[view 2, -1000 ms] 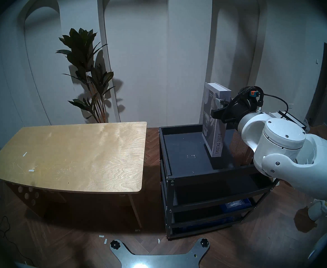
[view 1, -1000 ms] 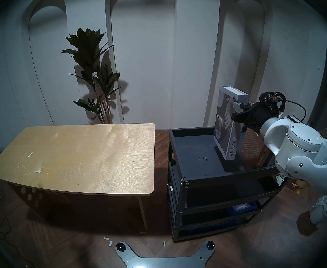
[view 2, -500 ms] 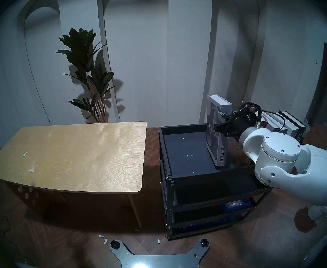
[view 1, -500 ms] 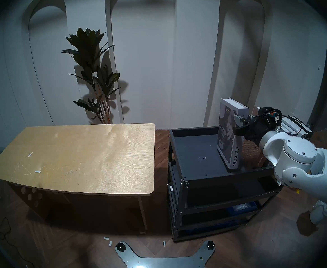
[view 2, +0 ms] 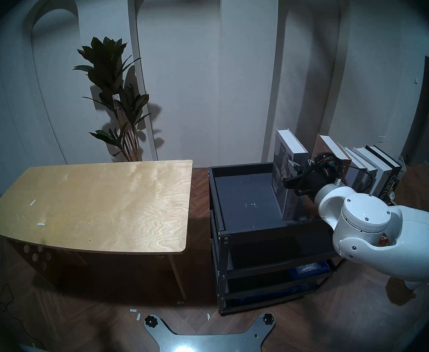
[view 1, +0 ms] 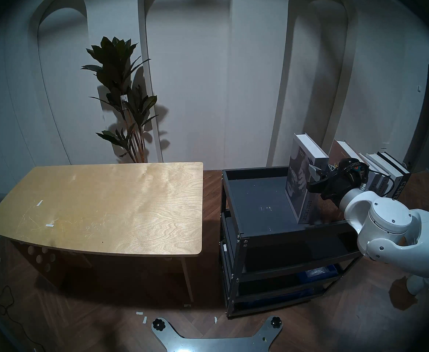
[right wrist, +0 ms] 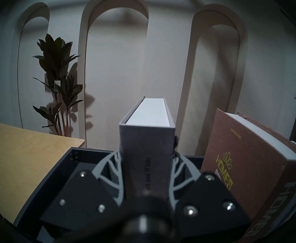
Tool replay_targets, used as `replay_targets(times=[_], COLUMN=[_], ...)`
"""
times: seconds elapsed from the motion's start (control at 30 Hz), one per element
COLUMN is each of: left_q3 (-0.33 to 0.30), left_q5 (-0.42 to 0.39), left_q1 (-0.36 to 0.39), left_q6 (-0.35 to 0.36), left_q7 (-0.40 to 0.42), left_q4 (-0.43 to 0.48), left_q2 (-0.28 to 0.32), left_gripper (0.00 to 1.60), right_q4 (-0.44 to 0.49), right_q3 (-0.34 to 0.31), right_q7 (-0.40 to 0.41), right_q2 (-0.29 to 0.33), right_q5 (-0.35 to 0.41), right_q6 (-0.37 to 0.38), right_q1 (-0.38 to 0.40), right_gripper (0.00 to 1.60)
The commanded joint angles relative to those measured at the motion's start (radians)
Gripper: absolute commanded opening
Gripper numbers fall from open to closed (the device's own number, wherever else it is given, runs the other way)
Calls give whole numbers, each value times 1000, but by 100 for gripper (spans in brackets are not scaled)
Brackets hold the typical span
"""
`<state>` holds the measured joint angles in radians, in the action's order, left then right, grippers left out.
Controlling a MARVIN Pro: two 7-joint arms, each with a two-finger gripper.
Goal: Move the books from the display table onto the shelf, standing them upright with spines facing out and tallest at one end
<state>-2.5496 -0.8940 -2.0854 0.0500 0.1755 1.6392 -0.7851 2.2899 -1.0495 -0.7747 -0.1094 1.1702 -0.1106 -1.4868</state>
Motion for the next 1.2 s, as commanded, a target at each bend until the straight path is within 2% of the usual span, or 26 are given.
replay_targets(times=[0.0,0.53,1.17], left_q3=[-15,-15,-15], left_q5=[1,1,1], left_q1=[4,5,5], left_q6=[-1,-1,-1], left_q7=[2,2,2], left_q4=[11,11,11], left_q2=[12,12,12], left_gripper=[160,160,160], right_q4=[11,54,71], right_q3=[-28,-128,-204], right_q7=[-40,-101,-138], right_q2=[5,7,8], right_q5=[-14,-14,-44], right_q6=[-57,-114,-126], right_q1=[-73,-122,-245], right_gripper=[0,0,0])
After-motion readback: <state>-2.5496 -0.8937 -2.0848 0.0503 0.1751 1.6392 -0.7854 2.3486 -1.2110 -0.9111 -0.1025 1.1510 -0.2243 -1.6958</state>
